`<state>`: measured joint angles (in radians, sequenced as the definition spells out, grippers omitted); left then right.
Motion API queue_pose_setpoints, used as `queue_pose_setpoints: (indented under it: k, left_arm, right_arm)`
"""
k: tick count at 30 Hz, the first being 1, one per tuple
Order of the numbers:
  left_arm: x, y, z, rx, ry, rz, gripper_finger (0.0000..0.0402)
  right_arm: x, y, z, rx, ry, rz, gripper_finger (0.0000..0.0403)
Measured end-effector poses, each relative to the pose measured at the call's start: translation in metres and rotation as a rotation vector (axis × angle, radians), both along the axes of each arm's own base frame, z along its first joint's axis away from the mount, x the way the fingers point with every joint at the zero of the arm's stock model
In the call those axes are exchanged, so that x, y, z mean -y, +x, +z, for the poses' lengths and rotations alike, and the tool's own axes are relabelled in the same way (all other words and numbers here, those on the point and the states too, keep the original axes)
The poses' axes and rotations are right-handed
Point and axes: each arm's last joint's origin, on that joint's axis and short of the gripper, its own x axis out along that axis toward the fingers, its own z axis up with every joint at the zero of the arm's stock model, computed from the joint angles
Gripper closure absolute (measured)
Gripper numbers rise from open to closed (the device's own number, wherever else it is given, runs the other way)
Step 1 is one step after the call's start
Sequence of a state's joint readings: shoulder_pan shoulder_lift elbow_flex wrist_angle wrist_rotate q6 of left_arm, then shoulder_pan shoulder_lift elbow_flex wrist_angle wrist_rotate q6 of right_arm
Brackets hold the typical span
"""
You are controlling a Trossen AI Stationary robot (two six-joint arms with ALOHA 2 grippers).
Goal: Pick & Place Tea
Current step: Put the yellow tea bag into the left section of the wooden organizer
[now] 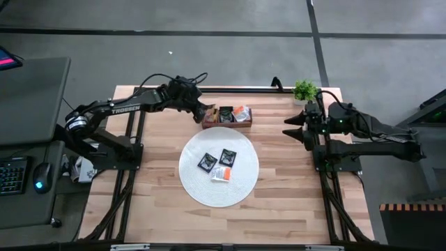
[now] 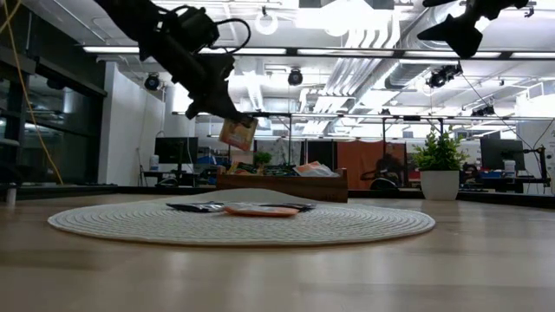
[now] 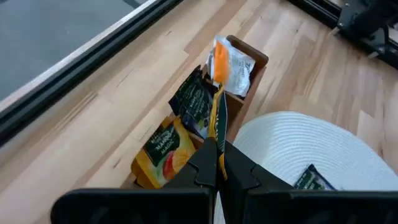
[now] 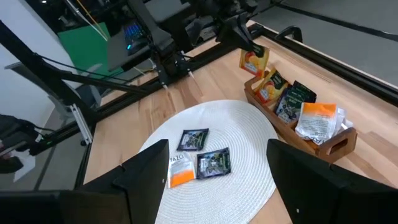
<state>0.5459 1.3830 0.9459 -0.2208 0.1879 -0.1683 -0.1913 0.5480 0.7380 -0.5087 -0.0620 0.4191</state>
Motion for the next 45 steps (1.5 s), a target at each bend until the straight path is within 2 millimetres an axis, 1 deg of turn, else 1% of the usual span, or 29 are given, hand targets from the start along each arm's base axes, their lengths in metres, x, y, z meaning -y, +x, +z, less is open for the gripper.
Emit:
queue_pose_setpoints:
  k: [3,6,10,16,22,32,40,43,45]
  left_arm:
    - [-0.009,0.001,-0.009,-0.026,-0.008,-0.014,0.0401]
    - [-0.021,0.000,-0.021,-0.025,-0.070,-0.042,0.0401]
    - [-0.032,0.003,-0.033,-0.027,-0.091,-0.028,0.0401]
    - [-0.033,0.008,-0.039,-0.023,-0.083,-0.054,0.0401]
    - [-0.037,0.014,-0.056,-0.053,-0.121,-0.068,0.0401]
    - [-0.040,0.018,-0.074,-0.100,-0.150,-0.069,0.0401]
    - [-0.042,0.019,-0.073,-0.105,-0.131,-0.053,0.0398]
    - [-0.044,0.022,-0.068,-0.098,-0.107,-0.065,0.0386]
    - [-0.045,0.024,-0.064,-0.090,-0.092,-0.069,0.0371]
  right_arm:
    - [0.000,0.000,0.000,0.003,0.003,-0.001,0.0136]
    - [0.000,0.000,0.000,0.005,0.010,-0.003,0.0136]
    - [0.000,0.000,0.000,0.007,0.024,-0.007,0.0137]
    - [0.000,0.000,0.000,0.007,0.028,-0.009,0.0137]
    - [0.000,0.000,0.000,0.007,0.032,-0.009,0.0137]
    - [0.000,0.000,0.000,0.009,0.046,-0.014,0.0137]
    - [0.000,0.000,0.000,0.009,0.046,-0.014,0.0137]
    - [0.000,0.000,0.000,0.009,0.046,-0.014,0.0137]
    - [0.000,0.000,0.000,0.009,0.045,-0.014,0.0137]
